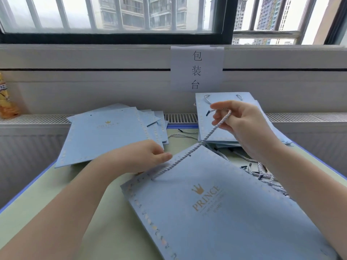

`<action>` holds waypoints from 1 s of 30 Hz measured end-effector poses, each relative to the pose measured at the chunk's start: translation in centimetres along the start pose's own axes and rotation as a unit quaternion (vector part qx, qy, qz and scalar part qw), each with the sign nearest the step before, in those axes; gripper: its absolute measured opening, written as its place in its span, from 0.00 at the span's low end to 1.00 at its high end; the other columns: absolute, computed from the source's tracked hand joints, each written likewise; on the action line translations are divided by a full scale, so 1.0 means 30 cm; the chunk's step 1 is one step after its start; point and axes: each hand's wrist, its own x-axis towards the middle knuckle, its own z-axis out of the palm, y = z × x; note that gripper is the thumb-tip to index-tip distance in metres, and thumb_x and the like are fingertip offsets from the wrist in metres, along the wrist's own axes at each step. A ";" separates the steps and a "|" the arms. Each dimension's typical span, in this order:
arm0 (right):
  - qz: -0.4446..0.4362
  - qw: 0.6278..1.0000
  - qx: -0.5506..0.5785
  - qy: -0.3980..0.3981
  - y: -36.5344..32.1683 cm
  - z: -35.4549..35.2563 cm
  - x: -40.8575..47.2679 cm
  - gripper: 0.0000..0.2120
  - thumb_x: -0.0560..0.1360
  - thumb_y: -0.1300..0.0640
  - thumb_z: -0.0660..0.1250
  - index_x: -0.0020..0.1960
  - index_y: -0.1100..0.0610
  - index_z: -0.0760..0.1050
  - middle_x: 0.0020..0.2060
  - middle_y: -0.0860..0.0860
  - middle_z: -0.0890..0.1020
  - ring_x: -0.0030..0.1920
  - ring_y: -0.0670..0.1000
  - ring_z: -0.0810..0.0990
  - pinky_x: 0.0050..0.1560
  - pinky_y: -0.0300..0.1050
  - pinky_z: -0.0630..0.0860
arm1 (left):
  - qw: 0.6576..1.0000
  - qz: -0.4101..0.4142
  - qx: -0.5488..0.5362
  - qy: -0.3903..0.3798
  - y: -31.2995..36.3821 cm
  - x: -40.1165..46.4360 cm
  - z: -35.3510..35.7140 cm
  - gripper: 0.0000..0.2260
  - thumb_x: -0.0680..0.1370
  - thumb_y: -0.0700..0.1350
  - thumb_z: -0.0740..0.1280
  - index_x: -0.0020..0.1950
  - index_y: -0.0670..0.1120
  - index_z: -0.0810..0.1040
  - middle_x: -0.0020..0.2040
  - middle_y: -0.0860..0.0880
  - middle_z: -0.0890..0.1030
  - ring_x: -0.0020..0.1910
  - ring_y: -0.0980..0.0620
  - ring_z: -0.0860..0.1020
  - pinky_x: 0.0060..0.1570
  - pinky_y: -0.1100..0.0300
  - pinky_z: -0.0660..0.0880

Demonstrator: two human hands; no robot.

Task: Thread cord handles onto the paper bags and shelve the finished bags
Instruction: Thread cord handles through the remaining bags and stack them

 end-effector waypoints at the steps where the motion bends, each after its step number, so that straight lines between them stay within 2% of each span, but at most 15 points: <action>1: 0.038 0.997 0.065 -0.025 -0.006 0.004 -0.004 0.20 0.77 0.75 0.53 0.50 0.57 0.79 0.39 0.52 0.81 0.41 0.47 0.82 0.45 0.38 0.78 | 0.999 -0.011 0.038 0.016 0.009 0.000 0.007 0.21 0.79 0.60 0.56 0.34 0.48 0.66 0.30 0.52 0.68 0.31 0.53 0.68 0.36 0.59 0.63; 3: 0.098 0.981 0.158 -0.057 -0.016 0.013 -0.009 0.18 0.76 0.73 0.53 0.51 0.60 0.79 0.41 0.54 0.81 0.45 0.50 0.82 0.49 0.43 0.79 | 0.991 -0.032 0.117 0.062 0.028 0.000 0.022 0.20 0.79 0.62 0.55 0.37 0.48 0.69 0.35 0.52 0.74 0.38 0.50 0.73 0.39 0.59 0.65; 5: 0.130 0.970 0.194 -0.067 -0.019 0.023 -0.014 0.12 0.79 0.66 0.56 0.49 0.60 0.79 0.37 0.53 0.80 0.41 0.50 0.81 0.46 0.44 0.78 | 0.984 -0.038 0.130 0.112 0.050 0.000 0.043 0.18 0.79 0.63 0.55 0.43 0.50 0.72 0.43 0.52 0.78 0.44 0.49 0.75 0.42 0.58 0.67; 8: 0.138 0.978 0.142 -0.060 -0.004 0.041 -0.021 0.07 0.79 0.63 0.61 0.47 0.60 0.77 0.30 0.50 0.76 0.32 0.48 0.74 0.38 0.39 0.74 | 0.987 -0.021 0.058 0.152 0.078 0.006 0.086 0.16 0.77 0.63 0.58 0.51 0.52 0.73 0.48 0.53 0.77 0.49 0.50 0.75 0.45 0.57 0.68; 13: 0.140 0.978 0.052 -0.144 0.014 0.067 -0.046 0.10 0.79 0.68 0.58 0.53 0.59 0.75 0.37 0.53 0.81 0.29 0.45 0.76 0.34 0.34 0.74 | 0.987 0.013 -0.081 0.137 0.091 0.023 0.130 0.19 0.76 0.62 0.63 0.60 0.51 0.71 0.47 0.54 0.75 0.48 0.51 0.75 0.50 0.55 0.72; 15: 0.130 0.977 -0.047 -0.165 0.023 0.076 -0.049 0.11 0.78 0.68 0.58 0.52 0.58 0.77 0.39 0.52 0.82 0.28 0.44 0.75 0.30 0.34 0.71 | 0.983 0.031 -0.112 0.141 0.084 0.028 0.135 0.18 0.75 0.60 0.65 0.59 0.51 0.71 0.44 0.55 0.75 0.45 0.52 0.74 0.50 0.55 0.72; 17: 0.131 0.967 -0.117 -0.187 0.032 0.083 -0.054 0.13 0.78 0.68 0.57 0.51 0.57 0.78 0.39 0.50 0.81 0.30 0.43 0.75 0.32 0.36 0.71 | 0.979 0.047 -0.135 0.147 0.079 0.034 0.141 0.16 0.76 0.57 0.66 0.59 0.51 0.72 0.43 0.55 0.75 0.44 0.53 0.74 0.49 0.55 0.73; 19: 0.132 0.962 -0.112 -0.210 0.035 0.089 -0.062 0.13 0.78 0.67 0.57 0.49 0.56 0.79 0.39 0.50 0.81 0.33 0.44 0.76 0.33 0.38 0.72 | 0.972 0.065 -0.154 0.166 0.075 0.039 0.143 0.13 0.77 0.54 0.65 0.59 0.51 0.72 0.43 0.54 0.76 0.44 0.52 0.75 0.50 0.54 0.73; 22: 0.111 0.964 -0.071 -0.231 0.030 0.098 -0.072 0.13 0.78 0.67 0.58 0.49 0.57 0.80 0.37 0.50 0.81 0.34 0.43 0.77 0.35 0.35 0.73 | 0.958 0.116 -0.141 0.222 0.071 0.035 0.136 0.05 0.79 0.48 0.63 0.52 0.52 0.78 0.41 0.54 0.79 0.43 0.51 0.76 0.48 0.53 0.74; 25: 0.093 0.971 -0.088 -0.204 0.034 0.103 -0.067 0.14 0.78 0.69 0.55 0.49 0.59 0.78 0.37 0.51 0.81 0.34 0.43 0.77 0.35 0.34 0.74 | 0.960 0.128 -0.037 0.246 0.074 0.021 0.129 0.09 0.81 0.49 0.59 0.50 0.51 0.78 0.41 0.54 0.77 0.45 0.49 0.75 0.46 0.52 0.73; 28: 0.070 0.978 -0.126 -0.154 0.044 0.099 -0.058 0.15 0.78 0.69 0.55 0.46 0.55 0.78 0.37 0.51 0.80 0.32 0.42 0.76 0.34 0.33 0.74 | 0.963 0.116 -0.032 0.240 0.072 0.019 0.121 0.15 0.81 0.54 0.54 0.49 0.50 0.78 0.45 0.53 0.79 0.47 0.50 0.76 0.47 0.52 0.73; 30: 0.061 0.978 -0.137 -0.143 0.049 0.093 -0.052 0.16 0.77 0.70 0.55 0.46 0.57 0.78 0.37 0.50 0.79 0.31 0.41 0.75 0.34 0.33 0.74 | 0.963 0.114 -0.036 0.242 0.069 0.026 0.118 0.16 0.82 0.54 0.53 0.50 0.49 0.77 0.47 0.52 0.81 0.47 0.48 0.77 0.47 0.51 0.73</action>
